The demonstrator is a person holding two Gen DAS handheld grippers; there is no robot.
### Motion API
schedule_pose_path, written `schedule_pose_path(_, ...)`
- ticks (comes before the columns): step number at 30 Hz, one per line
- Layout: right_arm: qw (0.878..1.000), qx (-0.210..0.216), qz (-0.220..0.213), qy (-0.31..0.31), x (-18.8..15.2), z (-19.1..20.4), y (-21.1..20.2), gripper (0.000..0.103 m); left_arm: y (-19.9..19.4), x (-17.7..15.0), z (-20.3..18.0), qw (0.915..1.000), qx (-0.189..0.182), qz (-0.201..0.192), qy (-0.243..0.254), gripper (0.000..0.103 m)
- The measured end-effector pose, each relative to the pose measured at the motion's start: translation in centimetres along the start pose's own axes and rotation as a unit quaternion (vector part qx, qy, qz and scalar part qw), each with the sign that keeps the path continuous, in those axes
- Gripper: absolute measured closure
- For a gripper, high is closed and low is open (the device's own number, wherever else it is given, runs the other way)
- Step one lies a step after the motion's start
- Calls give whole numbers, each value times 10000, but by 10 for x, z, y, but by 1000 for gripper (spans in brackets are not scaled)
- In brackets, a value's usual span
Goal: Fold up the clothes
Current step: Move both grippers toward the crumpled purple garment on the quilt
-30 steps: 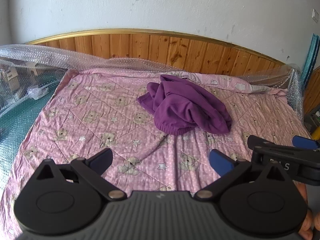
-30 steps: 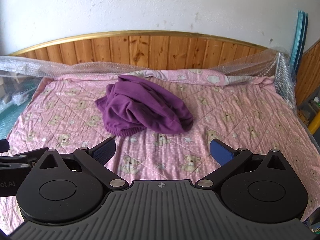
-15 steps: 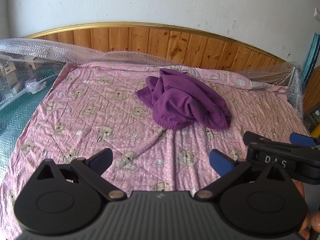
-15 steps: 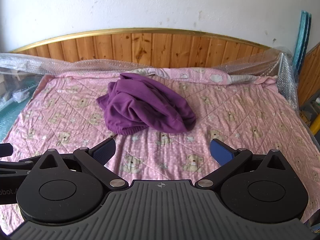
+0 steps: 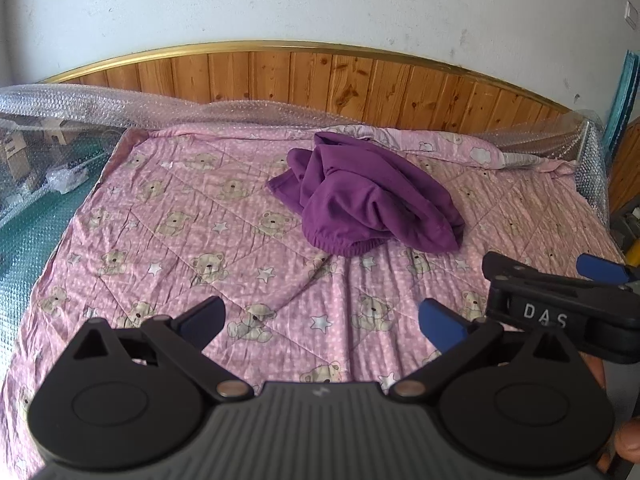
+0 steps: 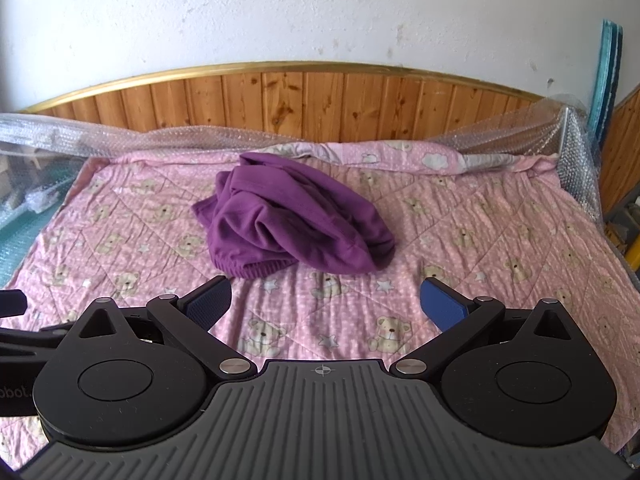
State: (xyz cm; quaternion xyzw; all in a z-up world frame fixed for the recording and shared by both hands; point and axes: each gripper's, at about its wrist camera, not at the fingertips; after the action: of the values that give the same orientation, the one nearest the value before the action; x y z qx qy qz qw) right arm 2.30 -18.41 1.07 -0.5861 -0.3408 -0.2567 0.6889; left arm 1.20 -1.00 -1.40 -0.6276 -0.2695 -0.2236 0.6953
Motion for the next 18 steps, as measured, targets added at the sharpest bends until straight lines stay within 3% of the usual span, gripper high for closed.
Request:
schedule_pose_path(6, 9998, 115, 130, 9, 2, -4, 11, 6, 8, -1, -9, 9993, 168, -7, 331, 0)
schedule_pose_path(9, 9991, 285, 294, 67, 5, -8, 21, 30, 16, -1, -7, 9995, 124, 43, 279, 0)
schedule_pose_path(11, 9982, 394, 440, 118, 7, -11, 29, 56, 24, -1, -7, 9995, 50, 151, 258, 23)
schedule_pose_path(12, 9978, 434, 489, 123, 7, -13, 32, 64, 28, -2, -7, 9995, 2, 209, 257, 33)
schedule_pose_path(13, 9973, 484, 533, 128, 7, -14, 36, 81, 32, -2, -8, 9993, -45, 259, 262, 57)
schedule_pose_path(14, 9968, 557, 564, 128, 8, -16, 39, 95, 36, -1, -10, 9991, -88, 286, 285, 74)
schedule_pose_path(15, 9964, 607, 587, 116, 9, -17, 43, 98, 39, -1, -12, 9989, -132, 313, 309, 82)
schedule_pose_path(16, 9960, 649, 601, 93, 10, -18, 46, 101, 43, -1, -14, 9988, -170, 331, 328, 100)
schedule_pose_path(18, 9959, 688, 586, -9, 12, -19, 52, 103, 47, 2, -18, 9989, -194, 285, 324, 103)
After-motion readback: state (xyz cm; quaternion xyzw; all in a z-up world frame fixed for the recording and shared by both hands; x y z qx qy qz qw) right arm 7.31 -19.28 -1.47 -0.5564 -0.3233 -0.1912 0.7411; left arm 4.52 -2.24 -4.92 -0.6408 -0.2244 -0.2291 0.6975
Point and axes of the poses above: each gripper's, at about its wrist camera, not at the fingertips, and y roughly the way its jaws point, z to its left, x to its top, and after that the axes turned 10 degrees about x, right-handed
